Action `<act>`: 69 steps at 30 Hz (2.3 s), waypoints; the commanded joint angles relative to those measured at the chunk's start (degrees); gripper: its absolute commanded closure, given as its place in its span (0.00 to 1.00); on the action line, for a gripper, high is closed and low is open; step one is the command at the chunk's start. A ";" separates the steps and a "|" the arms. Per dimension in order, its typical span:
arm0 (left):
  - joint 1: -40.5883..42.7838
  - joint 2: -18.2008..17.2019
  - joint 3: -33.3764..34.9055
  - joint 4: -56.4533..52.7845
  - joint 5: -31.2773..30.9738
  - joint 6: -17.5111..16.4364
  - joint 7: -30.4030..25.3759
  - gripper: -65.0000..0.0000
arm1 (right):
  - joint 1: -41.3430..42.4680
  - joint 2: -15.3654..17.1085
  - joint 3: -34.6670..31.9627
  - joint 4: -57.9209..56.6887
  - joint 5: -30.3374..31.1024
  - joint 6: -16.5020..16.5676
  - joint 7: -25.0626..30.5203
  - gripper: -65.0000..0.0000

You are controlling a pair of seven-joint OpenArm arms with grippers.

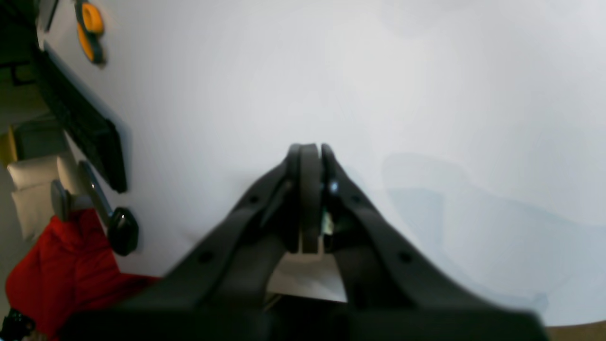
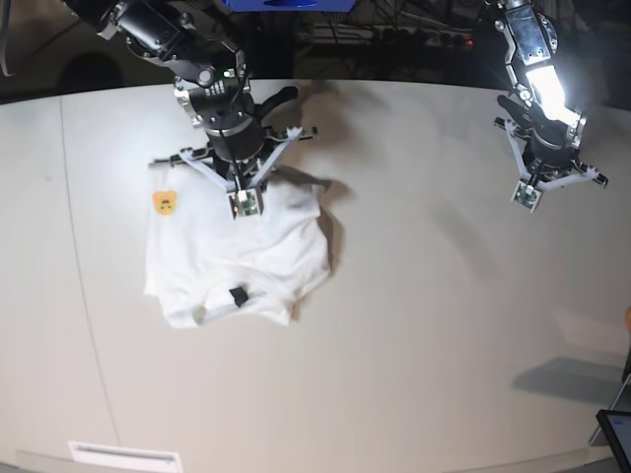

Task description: Fold the T-shirt properly

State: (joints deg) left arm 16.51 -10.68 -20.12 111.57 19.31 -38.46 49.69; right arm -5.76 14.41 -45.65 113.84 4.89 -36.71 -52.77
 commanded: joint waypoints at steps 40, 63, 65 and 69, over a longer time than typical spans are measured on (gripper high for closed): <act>-1.17 -0.71 -0.14 -3.48 0.25 0.44 -0.59 1.00 | 11.43 -4.96 -5.56 -3.38 -0.62 0.18 -4.85 1.00; -1.44 -0.71 -0.06 -3.57 0.16 0.35 -0.59 1.00 | 3.87 -4.79 -5.82 -11.38 -0.80 0.18 6.14 1.00; -1.44 -0.71 0.03 -3.57 0.16 0.26 -0.59 1.00 | 5.28 -4.79 -5.65 -7.86 -0.80 0.18 3.24 1.00; -1.44 -0.88 0.03 -3.57 -3.97 0.26 -0.68 1.00 | 10.02 -4.96 -6.00 -3.91 -0.71 0.18 -2.74 1.00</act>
State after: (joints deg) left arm 15.44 -10.81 -19.84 107.11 15.07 -38.46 49.74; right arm 4.12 9.74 -51.77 108.79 4.51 -36.51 -56.12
